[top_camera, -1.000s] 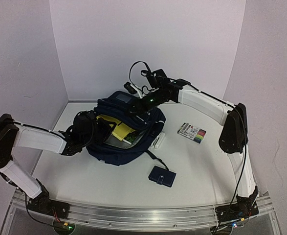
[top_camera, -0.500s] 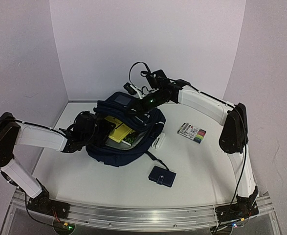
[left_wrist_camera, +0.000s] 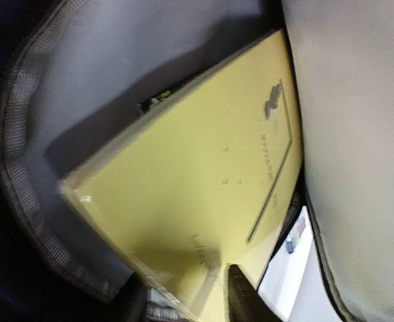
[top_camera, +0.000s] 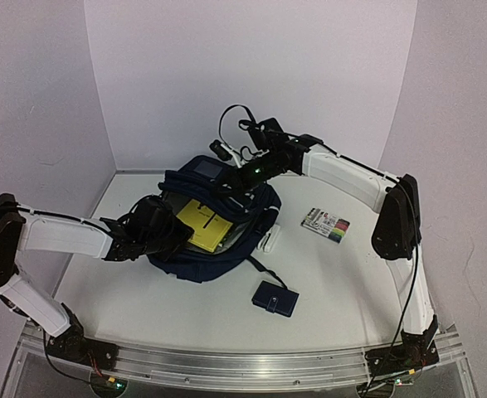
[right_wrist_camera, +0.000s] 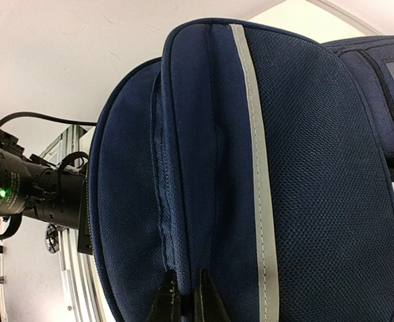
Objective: Pack the student bag
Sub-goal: Place the book in the student bag.
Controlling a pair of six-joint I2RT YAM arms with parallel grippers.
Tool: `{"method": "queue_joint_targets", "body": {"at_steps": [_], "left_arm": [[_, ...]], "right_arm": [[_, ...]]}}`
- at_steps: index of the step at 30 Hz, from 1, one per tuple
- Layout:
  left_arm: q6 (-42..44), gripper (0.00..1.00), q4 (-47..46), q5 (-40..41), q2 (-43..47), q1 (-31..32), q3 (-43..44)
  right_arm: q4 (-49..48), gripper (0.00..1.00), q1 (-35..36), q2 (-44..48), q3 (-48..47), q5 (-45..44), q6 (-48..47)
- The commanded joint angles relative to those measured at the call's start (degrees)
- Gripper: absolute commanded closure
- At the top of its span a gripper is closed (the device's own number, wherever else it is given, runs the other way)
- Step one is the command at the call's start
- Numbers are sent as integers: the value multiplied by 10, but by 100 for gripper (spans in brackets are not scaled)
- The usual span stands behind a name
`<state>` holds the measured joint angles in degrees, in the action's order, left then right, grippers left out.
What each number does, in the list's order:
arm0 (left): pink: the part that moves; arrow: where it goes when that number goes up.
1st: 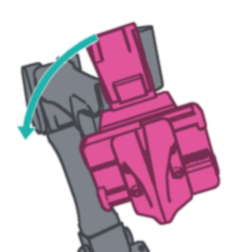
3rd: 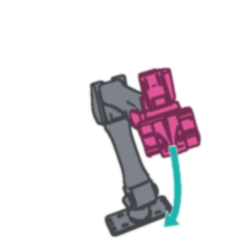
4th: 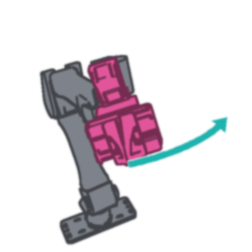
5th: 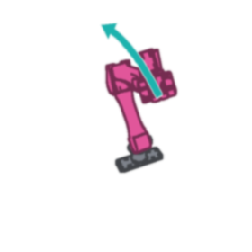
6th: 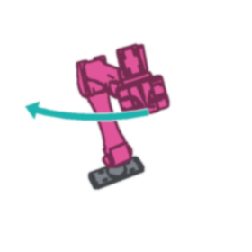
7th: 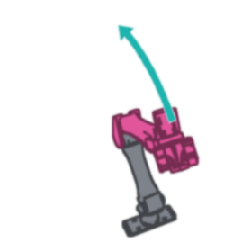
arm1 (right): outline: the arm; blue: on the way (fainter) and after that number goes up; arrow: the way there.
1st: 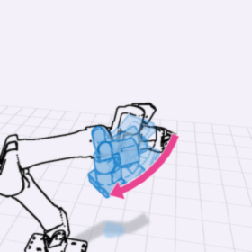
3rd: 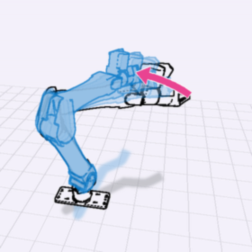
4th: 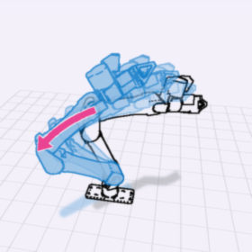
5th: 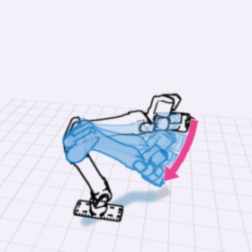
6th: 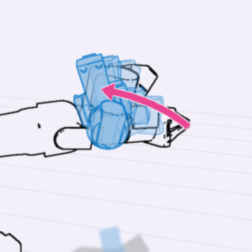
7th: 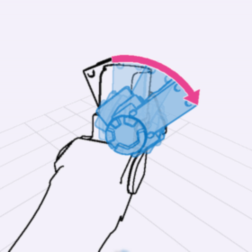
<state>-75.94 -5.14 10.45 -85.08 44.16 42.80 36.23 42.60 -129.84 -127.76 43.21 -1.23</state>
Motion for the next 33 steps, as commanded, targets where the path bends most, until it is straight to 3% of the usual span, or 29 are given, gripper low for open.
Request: {"method": "queue_joint_targets", "body": {"at_steps": [1,5,11,13,16,18,22,27,33], "left_arm": [[9,72,-65,9,-40,-1,48],[30,88,-75,13,-80,-6,98],[47,94,-98,25,-125,-30,147],[61,84,-99,10,-132,-35,158],[90,53,-84,-25,-124,-35,160],[95,40,-76,-53,-108,-34,137],[112,30,-40,-74,-44,-22,81],[160,9,-12,-50,52,18,16],[190,3,30,-42,171,23,-33]], "right_arm": [[-45,100,21,47,-16,78,4],[-44,100,29,57,4,83,1],[-41,100,34,70,22,86,-3],[-40,100,34,73,29,84,-5],[-38,100,32,80,37,72,-13],[-37,100,24,84,39,68,-15],[-33,100,9,89,44,56,-20],[-9,100,-11,94,69,52,-44],[59,100,-20,130,130,9,-134]]}}
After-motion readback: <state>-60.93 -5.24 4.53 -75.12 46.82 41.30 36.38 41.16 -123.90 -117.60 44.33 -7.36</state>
